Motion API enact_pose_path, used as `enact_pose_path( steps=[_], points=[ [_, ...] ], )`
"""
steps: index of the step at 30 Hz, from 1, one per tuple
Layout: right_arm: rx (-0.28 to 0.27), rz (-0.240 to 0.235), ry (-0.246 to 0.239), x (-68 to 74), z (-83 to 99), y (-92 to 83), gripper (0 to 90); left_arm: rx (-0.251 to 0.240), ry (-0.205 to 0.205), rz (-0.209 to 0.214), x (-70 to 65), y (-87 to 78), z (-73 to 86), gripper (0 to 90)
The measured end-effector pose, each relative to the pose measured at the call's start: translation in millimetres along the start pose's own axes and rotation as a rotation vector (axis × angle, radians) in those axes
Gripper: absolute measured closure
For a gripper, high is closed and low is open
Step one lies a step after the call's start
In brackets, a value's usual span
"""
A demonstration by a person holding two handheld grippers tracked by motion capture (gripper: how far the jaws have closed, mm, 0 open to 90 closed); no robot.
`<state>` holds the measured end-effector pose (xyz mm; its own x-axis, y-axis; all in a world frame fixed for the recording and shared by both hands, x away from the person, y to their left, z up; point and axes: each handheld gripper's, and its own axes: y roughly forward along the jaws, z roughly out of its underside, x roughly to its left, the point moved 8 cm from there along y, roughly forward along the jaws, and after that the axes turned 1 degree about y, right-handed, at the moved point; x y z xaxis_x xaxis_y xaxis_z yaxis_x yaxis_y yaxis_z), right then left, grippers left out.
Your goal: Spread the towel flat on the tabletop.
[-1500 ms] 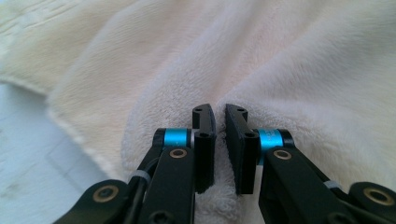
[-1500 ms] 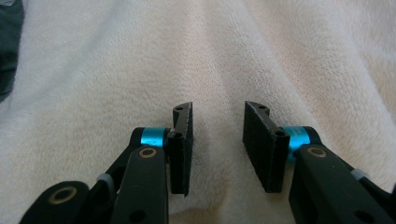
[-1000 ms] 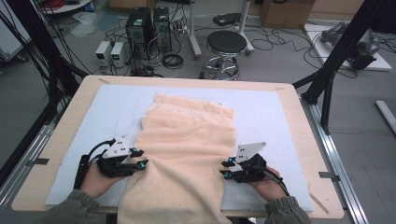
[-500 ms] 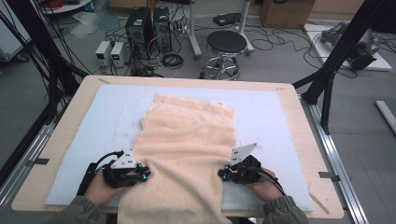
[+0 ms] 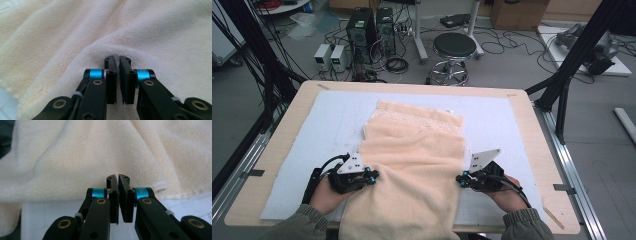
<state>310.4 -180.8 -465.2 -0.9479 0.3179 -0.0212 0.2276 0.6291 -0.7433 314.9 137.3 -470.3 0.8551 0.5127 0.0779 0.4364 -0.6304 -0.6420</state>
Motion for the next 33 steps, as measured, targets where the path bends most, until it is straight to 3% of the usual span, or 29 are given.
enact_pose_path(
  steps=[9,12,14,19,23,26,31,33],
  points=[
    [-0.043,-0.003,0.027,-18.0,-33.8,33.4,86.6,-0.005,-0.117,-0.142,48.0,-9.3,9.1,84.8],
    [-0.033,0.007,0.033,-26.3,-37.3,42.8,85.4,0.019,-0.141,-0.146,54.5,-3.7,12.0,84.3],
    [-0.043,0.011,0.057,-29.2,-36.7,42.7,79.4,0.012,-0.138,-0.145,52.6,-2.9,10.8,81.4],
    [-0.108,0.018,0.031,-19.5,-39.5,21.9,72.5,-0.035,-0.113,-0.139,44.8,-14.3,5.6,68.6],
    [-0.121,-0.041,0.042,0.5,-32.6,14.4,66.2,-0.039,-0.086,-0.126,34.1,-23.4,9.9,64.0],
    [-0.115,-0.108,0.030,20.5,-22.1,20.8,61.1,-0.037,-0.077,-0.093,24.1,-26.2,16.2,61.0],
    [-0.059,-0.138,-0.004,35.9,-20.0,41.9,64.9,0.026,-0.047,-0.018,8.8,-20.9,34.2,60.3],
    [-0.021,-0.146,-0.021,37.8,-20.6,50.6,74.0,0.052,-0.046,0.003,5.3,-17.1,42.7,60.4]
  ],
)
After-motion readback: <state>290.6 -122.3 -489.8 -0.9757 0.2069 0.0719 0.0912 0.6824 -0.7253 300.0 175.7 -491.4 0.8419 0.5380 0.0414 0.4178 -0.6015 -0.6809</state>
